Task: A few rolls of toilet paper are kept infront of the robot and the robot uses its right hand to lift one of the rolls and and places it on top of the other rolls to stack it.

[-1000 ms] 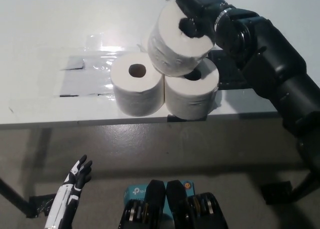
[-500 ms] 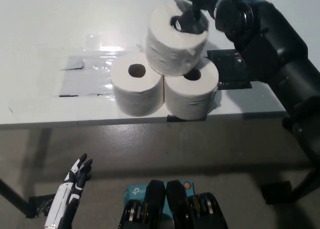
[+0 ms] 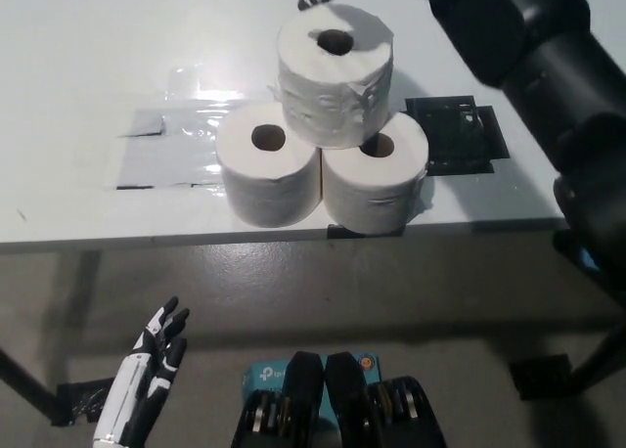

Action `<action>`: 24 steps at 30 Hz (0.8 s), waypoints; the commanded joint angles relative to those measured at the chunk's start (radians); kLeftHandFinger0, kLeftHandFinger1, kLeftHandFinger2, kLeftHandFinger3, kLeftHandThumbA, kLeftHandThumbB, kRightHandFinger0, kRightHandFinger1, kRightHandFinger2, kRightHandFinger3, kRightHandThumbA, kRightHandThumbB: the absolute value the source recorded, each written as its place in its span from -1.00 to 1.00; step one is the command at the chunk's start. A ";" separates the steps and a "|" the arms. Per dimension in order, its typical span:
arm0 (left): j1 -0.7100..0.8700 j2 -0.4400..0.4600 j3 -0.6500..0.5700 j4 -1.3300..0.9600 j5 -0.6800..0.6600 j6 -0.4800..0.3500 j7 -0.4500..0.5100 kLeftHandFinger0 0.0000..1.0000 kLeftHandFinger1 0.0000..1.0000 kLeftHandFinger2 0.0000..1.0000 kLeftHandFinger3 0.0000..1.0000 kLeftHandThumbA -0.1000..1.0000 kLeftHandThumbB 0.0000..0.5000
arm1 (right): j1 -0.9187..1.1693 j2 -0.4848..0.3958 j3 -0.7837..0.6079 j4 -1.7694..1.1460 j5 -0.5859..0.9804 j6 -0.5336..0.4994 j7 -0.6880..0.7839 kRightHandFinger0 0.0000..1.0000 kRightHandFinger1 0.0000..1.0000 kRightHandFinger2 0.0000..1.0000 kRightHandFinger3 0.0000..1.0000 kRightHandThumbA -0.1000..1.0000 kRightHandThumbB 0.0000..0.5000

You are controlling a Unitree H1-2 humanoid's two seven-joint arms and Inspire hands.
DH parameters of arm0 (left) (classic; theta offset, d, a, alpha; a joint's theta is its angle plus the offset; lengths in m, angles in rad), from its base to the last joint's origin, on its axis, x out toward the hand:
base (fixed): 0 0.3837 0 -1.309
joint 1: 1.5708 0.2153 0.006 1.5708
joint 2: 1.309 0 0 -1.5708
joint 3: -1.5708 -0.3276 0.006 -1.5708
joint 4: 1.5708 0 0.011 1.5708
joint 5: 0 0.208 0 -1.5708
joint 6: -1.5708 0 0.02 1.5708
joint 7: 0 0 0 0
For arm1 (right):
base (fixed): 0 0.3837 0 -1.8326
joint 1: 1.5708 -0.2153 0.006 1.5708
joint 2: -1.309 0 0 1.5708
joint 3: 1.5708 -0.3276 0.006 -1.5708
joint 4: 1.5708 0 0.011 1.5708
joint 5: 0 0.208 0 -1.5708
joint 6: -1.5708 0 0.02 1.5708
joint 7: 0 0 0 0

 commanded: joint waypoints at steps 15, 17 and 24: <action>-0.083 -0.006 0.014 -0.009 -0.032 0.009 -0.007 1.00 1.00 1.00 1.00 0.88 -0.18 | 0.196 -0.379 -0.441 -1.055 0.143 0.161 -0.003 1.00 1.00 1.00 1.00 1.00 0.49; -0.122 -0.010 0.023 0.015 -0.032 -0.001 0.003 1.00 1.00 1.00 1.00 1.00 -0.07 | 0.275 -0.393 -0.562 -1.220 0.189 0.190 -0.037 1.00 1.00 1.00 1.00 1.00 0.20; -0.189 -0.013 0.037 0.065 -0.047 -0.012 0.009 1.00 1.00 1.00 1.00 1.00 -0.24 | 0.625 -0.275 -0.831 -1.756 0.381 0.184 -0.188 1.00 1.00 1.00 1.00 1.00 -0.26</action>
